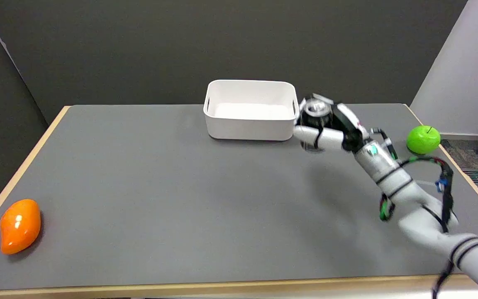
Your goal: Place the black can into the white box.
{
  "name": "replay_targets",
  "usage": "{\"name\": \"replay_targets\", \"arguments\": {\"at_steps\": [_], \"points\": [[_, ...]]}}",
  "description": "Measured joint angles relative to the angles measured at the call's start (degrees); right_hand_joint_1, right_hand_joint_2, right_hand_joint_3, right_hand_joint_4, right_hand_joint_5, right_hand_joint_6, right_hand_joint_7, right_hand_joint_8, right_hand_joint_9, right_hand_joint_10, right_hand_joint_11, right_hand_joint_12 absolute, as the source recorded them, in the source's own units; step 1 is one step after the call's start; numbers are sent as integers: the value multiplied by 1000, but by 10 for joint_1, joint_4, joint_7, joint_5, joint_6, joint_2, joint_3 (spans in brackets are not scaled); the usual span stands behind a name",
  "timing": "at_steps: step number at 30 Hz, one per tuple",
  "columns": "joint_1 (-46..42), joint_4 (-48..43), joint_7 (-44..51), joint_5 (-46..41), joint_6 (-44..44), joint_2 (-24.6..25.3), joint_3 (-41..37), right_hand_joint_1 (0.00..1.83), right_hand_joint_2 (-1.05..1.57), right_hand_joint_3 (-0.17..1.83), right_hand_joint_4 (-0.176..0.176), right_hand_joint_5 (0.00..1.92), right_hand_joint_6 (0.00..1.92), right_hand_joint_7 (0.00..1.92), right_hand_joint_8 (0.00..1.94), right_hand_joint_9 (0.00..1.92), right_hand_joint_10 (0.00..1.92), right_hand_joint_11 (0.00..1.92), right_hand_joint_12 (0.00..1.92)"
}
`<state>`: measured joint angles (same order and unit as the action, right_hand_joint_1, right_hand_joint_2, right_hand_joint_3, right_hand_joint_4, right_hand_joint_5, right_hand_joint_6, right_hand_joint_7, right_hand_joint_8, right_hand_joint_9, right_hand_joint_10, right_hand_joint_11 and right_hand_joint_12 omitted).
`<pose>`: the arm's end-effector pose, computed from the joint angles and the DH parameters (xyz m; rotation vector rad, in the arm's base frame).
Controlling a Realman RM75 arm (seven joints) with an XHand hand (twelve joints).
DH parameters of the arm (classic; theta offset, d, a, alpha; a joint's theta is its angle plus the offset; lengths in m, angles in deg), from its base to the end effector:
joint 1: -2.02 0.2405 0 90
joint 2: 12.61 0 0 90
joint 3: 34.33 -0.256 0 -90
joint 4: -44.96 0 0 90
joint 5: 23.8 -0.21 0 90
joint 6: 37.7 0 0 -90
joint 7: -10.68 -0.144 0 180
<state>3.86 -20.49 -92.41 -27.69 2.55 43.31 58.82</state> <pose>-0.2481 -0.3375 0.4013 1.6252 -0.9230 1.1103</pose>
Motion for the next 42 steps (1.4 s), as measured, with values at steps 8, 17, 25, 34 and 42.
{"name": "replay_targets", "arguments": {"at_steps": [8,17,25,34,42], "points": [[119,18,56,-39,-61,11,50,1160,1278,65,-150,470,1652,807,1386,715,1159,634,1597],[270,154,95,-73,-111,56,129,1162,1248,119,-152,477,1655,812,1378,689,1152,599,1599],[378,300,138,-95,-158,102,175,1150,1290,61,-145,456,1676,789,1406,669,1116,516,1585],[448,400,212,-133,-196,132,172,1165,1175,261,-150,486,1657,820,1382,622,1239,480,1776],[482,440,258,-157,-211,145,165,1165,1175,261,-150,487,1657,820,1383,623,1240,483,1775]]}}
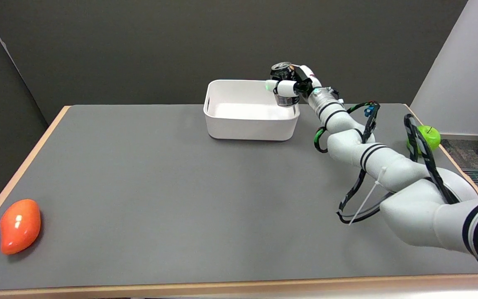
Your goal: Place the black can into the white box.
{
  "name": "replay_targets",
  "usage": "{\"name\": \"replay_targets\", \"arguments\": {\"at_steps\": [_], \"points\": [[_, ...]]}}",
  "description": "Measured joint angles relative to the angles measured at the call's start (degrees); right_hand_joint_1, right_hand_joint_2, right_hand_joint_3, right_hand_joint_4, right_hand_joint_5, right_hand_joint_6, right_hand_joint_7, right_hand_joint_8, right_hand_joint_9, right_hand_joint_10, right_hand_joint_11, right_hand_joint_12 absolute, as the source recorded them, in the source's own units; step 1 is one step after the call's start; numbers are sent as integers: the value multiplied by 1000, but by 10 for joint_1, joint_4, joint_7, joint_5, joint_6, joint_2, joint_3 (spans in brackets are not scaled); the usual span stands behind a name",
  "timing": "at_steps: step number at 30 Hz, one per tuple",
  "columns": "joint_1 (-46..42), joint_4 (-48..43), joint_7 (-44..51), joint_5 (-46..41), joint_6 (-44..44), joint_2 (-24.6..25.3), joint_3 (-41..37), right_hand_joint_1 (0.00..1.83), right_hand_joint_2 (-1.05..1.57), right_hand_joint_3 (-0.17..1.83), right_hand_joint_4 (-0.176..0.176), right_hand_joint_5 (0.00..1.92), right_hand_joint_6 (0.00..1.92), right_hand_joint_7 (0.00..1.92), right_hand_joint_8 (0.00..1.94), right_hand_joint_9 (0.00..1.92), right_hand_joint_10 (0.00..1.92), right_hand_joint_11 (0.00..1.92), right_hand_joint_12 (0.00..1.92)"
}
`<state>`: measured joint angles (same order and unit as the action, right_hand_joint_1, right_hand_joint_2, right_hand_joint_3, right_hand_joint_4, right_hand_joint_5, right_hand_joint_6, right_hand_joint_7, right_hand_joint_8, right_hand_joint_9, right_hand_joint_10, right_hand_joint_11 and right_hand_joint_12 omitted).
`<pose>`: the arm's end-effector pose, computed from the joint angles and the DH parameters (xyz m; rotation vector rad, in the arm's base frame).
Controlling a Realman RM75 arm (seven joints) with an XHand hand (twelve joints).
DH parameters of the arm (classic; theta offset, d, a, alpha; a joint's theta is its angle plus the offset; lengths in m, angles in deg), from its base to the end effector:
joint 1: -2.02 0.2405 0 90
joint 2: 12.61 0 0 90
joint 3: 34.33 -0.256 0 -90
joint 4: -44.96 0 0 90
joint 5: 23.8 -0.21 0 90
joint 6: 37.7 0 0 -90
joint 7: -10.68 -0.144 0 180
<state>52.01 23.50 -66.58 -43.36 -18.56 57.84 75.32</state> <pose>-0.2240 -0.5213 0.3893 1.2329 -0.8379 0.9737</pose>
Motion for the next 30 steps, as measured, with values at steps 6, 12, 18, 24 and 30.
{"name": "replay_targets", "arguments": {"at_steps": [6,12,18,24,30], "points": [[16,8,25,-9,-6,6,-2,1164,1177,261,-150,484,1660,817,1386,622,1239,470,1764],[26,4,43,-14,-8,10,10,770,658,916,25,152,337,142,216,37,468,-1,603],[34,-4,59,-16,-8,13,35,578,569,685,27,-1,-1,-1,-1,-1,-1,-1,-1],[39,-12,79,-18,-8,14,56,536,554,644,23,-1,-1,-1,-1,-1,-1,-1,-1],[39,-18,90,-18,-8,13,69,535,545,612,-1,-1,-1,-1,-1,-1,-1,-1,-1]]}}
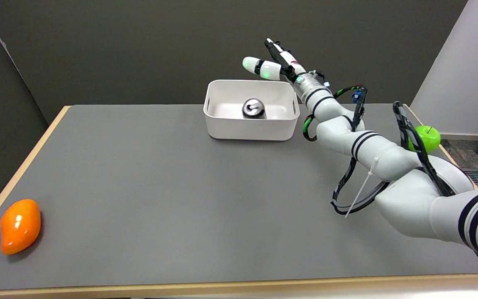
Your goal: Place the black can into the white box.
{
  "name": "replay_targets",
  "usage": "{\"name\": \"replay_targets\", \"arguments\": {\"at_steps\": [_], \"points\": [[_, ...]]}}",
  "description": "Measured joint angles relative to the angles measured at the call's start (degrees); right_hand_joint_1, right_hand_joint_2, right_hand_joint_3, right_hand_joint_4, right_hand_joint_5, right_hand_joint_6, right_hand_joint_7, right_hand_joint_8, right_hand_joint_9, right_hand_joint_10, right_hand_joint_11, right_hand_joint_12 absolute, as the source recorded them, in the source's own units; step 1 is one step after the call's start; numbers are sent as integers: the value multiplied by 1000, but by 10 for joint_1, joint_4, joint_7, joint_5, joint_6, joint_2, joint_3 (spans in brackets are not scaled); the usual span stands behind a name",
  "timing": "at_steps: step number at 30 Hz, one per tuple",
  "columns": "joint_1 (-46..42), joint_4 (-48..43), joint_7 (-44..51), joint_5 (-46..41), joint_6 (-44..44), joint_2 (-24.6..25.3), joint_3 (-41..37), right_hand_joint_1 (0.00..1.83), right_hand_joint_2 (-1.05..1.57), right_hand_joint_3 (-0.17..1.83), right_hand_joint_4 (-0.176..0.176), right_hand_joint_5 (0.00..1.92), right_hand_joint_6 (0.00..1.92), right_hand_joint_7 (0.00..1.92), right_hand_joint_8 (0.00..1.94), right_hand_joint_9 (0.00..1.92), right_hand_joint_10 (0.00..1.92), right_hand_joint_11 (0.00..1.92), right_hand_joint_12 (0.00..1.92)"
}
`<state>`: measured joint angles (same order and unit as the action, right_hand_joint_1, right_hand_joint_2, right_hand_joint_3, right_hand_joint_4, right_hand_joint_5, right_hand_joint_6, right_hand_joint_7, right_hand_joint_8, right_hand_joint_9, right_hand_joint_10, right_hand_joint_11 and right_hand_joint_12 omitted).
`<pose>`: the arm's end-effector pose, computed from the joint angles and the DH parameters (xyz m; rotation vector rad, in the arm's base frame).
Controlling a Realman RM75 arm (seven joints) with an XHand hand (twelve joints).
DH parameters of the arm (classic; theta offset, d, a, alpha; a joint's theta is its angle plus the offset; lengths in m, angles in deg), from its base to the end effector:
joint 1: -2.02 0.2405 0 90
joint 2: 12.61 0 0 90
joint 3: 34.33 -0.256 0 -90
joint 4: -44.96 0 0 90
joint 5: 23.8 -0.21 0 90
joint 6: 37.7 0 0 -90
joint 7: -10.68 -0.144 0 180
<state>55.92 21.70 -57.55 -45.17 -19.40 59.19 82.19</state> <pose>-0.1911 -0.5412 0.3543 1.3972 -0.7125 0.8289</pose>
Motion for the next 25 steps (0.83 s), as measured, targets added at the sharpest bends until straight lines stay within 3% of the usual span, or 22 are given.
{"name": "replay_targets", "arguments": {"at_steps": [9,16,25], "points": [[-1,-6,16,-1,0,-1,13,530,538,597,-16,-1,-1,-1,-1,-1,-1,-1,-1],[-14,-32,21,-12,17,-5,14,359,617,688,-10,-1,-1,-1,-1,-1,-1,-1,-1],[-82,-111,24,-133,110,-28,-11,233,697,792,-23,-1,42,-1,-1,-1,-1,-1,-1]]}}
